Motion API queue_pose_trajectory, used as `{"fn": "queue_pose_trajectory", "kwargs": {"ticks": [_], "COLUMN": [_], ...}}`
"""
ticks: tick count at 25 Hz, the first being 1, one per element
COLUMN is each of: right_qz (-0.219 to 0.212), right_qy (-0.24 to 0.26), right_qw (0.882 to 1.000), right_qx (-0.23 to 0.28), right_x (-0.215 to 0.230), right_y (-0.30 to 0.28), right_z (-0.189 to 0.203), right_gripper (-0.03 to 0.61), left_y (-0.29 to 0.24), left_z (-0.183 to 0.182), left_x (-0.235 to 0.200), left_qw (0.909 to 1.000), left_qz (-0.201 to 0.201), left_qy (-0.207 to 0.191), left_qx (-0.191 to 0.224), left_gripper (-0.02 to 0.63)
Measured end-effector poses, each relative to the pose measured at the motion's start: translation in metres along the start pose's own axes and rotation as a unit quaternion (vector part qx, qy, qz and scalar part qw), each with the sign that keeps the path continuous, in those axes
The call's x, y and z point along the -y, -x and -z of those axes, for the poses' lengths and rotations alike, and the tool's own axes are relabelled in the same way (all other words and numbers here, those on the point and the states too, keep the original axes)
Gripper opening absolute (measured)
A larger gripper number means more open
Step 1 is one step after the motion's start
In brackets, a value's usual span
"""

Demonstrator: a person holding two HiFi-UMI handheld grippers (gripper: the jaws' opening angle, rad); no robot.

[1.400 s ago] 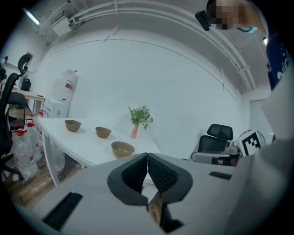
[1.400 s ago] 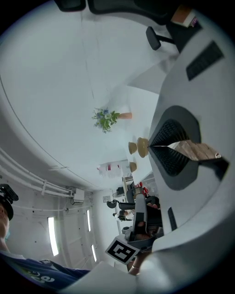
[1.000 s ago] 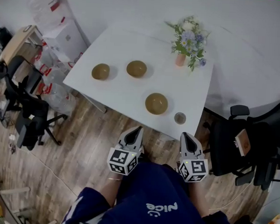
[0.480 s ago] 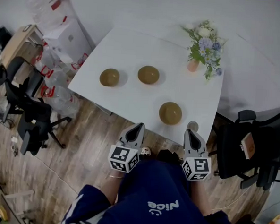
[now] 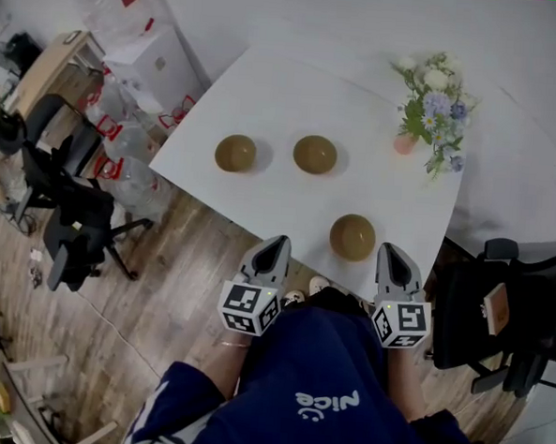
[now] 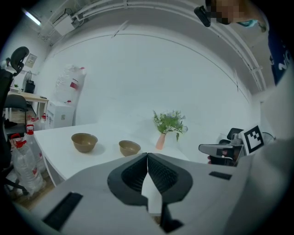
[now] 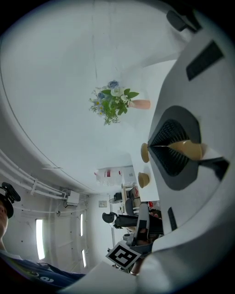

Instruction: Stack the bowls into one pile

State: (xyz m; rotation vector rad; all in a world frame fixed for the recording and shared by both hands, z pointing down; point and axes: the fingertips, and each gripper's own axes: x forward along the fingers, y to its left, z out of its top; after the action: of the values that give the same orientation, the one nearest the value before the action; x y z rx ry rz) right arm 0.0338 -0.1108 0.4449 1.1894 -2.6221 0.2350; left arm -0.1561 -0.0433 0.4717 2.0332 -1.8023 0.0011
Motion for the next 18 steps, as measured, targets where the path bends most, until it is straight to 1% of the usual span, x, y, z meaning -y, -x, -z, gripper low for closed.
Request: {"fn": "queue_pose_trajectory", "kwargs": {"ticks": [5, 9, 12, 14, 15, 16, 17, 18], "right_qz": [-0.013, -0.026, -0.042, -0.057, -0.064, -0.072, -0.079, -0.086], "right_qy": [0.009, 0.01, 0.014, 0.021, 0.025, 0.028, 0.03, 0.032], "right_qw": [1.0, 0.999, 0.999, 0.998, 0.997, 0.997, 0.996, 0.995], "right_qx": [0.014, 0.018, 0.02, 0.025, 0.028, 0.031, 0.036, 0.041], "right_x": [0.006, 0.004, -0.004, -0.009, -0.012, -0.015, -0.018, -0.02], "right_y": [-0.022, -0.035, -0.045, -0.054, -0.058, -0.061, -0.064, -0.067], "right_z": [-0.018, -0.023, -0.028, -0.035, -0.04, -0.045, -0.05, -0.055], "right_gripper": [0.023, 0.023, 0.023, 0.023, 0.023, 0.023, 0.023, 0.023], "left_y": [-0.009, -0.013, -0.014, -0.016, -0.018, -0.02, -0.022, -0.024], "left_z": [-0.016, -0.019, -0.026, -0.032, -0.035, -0.037, -0.038, -0.041], "left_x": [-0.02, -0.046, -0.071, -0.084, -0.09, -0.095, -0.101, -0.108], "left_qw": [0.9995, 0.9971, 0.9934, 0.9913, 0.9907, 0.9903, 0.9897, 0.9888], "left_qz": [-0.03, -0.075, -0.111, -0.127, -0.13, -0.132, -0.136, -0.142], "left_qy": [0.002, 0.014, 0.026, 0.032, 0.037, 0.041, 0.045, 0.046], "left_qx": [0.011, 0.005, 0.01, 0.013, 0.012, 0.011, 0.008, 0.006], "left_gripper": [0.018, 0.018, 0.02, 0.027, 0.057, 0.118, 0.147, 0.15]}}
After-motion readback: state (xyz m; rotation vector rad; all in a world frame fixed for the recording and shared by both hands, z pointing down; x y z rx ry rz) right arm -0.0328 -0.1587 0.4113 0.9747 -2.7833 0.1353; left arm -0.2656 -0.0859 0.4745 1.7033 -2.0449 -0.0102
